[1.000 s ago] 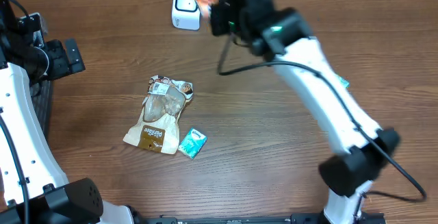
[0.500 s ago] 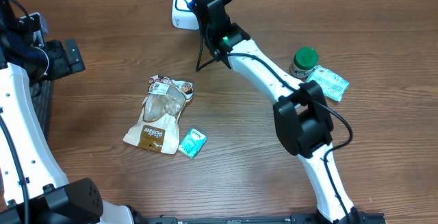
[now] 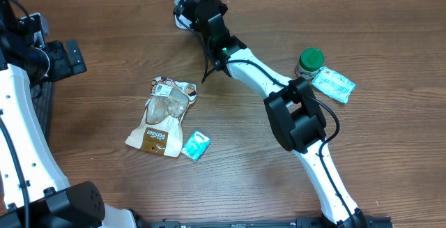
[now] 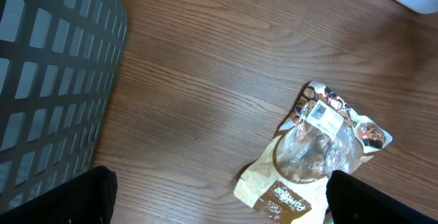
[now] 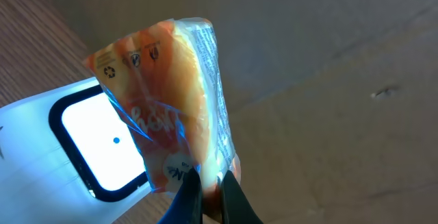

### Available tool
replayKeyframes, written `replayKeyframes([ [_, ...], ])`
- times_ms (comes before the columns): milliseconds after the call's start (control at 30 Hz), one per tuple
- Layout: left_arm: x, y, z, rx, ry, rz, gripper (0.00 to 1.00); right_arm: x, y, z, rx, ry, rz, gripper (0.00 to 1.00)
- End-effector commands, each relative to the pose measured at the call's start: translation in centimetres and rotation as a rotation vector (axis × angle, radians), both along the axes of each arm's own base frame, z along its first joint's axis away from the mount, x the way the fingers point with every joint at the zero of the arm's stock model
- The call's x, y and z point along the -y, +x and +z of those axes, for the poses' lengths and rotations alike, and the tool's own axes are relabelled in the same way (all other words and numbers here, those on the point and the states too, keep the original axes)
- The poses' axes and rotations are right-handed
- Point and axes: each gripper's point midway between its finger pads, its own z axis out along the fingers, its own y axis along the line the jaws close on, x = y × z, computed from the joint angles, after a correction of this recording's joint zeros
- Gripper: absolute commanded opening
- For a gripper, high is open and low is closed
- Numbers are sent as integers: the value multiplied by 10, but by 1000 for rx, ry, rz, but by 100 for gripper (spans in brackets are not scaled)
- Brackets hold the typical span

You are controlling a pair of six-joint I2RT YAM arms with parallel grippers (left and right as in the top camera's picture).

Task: Scan the item barcode
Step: 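Hold the orange box in front of the white scanner, then carry the orange box right and release it beside the bottle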

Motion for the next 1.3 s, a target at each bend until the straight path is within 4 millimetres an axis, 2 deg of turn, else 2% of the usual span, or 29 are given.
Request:
replayKeyframes([
  [0, 2, 1, 5, 14, 7, -21, 100, -2, 1, 8, 10, 2, 14, 4],
  [133, 2, 1, 5, 14, 7, -21, 100, -2, 1, 9, 7, 31, 7, 4],
  [200, 2, 1, 5, 14, 7, -21, 100, 0, 1, 17, -2, 118, -13, 4],
  [333, 2, 1, 5, 14, 7, -21, 100, 7, -1, 47, -8, 230, -42, 4],
  [500, 2, 1, 5, 14, 7, -21, 100, 20, -12, 105, -21, 396, -67, 4],
  [633, 2, 1, 5, 14, 7, -21, 100, 34, -35, 152, -68, 485, -93, 4],
  [733, 2, 1, 5, 14, 7, -21, 100, 46, -65, 186, -151, 574, -104, 4],
  [833, 2, 1, 5, 14, 7, -21, 100, 57, -98, 208, -257, 653, -107, 4],
  [900, 2, 1, 5, 14, 7, -21, 100, 72, -125, 219, -349, 720, -142, 4],
  [967, 2, 1, 5, 14, 7, -21, 100, 87, -145, 219, -429, 770, -195, 4],
  [1067, 2, 1, 5, 14, 7, -21, 100, 112, -171, 204, -581, 810, -285, 4],
  [1267, 2, 1, 5, 14, 7, -21, 100, 160, -216, 126, -998, 795, -496, 4],
])
